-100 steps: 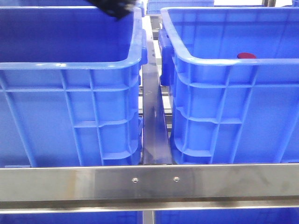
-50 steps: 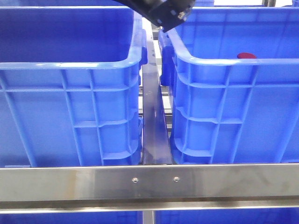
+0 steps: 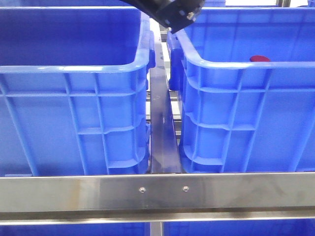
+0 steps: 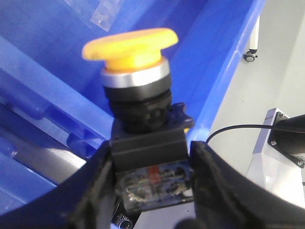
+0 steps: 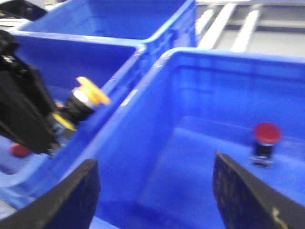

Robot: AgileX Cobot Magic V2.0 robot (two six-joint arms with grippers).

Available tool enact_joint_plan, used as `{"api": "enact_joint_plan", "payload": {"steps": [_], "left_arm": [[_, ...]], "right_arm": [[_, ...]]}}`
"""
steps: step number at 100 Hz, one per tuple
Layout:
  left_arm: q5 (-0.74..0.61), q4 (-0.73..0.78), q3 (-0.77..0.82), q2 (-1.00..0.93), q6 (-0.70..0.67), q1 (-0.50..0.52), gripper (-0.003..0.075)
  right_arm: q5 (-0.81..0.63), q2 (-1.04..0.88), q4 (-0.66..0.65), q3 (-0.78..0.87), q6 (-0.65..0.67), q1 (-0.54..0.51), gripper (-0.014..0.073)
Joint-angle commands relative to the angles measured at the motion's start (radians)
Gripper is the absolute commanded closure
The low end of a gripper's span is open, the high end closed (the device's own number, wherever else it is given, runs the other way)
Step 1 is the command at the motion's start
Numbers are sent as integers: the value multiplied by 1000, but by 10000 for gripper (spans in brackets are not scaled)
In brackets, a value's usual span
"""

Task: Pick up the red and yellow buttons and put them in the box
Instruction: 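Grasp the yellow button with the right gripper, then open the left gripper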

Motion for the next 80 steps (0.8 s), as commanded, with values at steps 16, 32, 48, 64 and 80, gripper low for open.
{"api": "enact_joint_plan", "payload": {"steps": [16, 32, 48, 64, 80], "left_arm": [[-35, -54, -31, -45, 2, -8, 659], [-35, -54, -31, -45, 2, -8, 659], [-35, -54, -31, -45, 2, -8, 659], [-35, -54, -31, -45, 2, -8, 659], [-35, -54, -31, -45, 2, -8, 659]], "right_arm": [[221, 177, 75, -154, 221, -6, 55], [371, 311, 108, -247, 413, -6, 55], [494, 436, 223, -312, 439, -4, 55], [496, 536, 289, -347, 439, 20, 55], [479, 615, 298, -393, 439, 63, 55]]}}
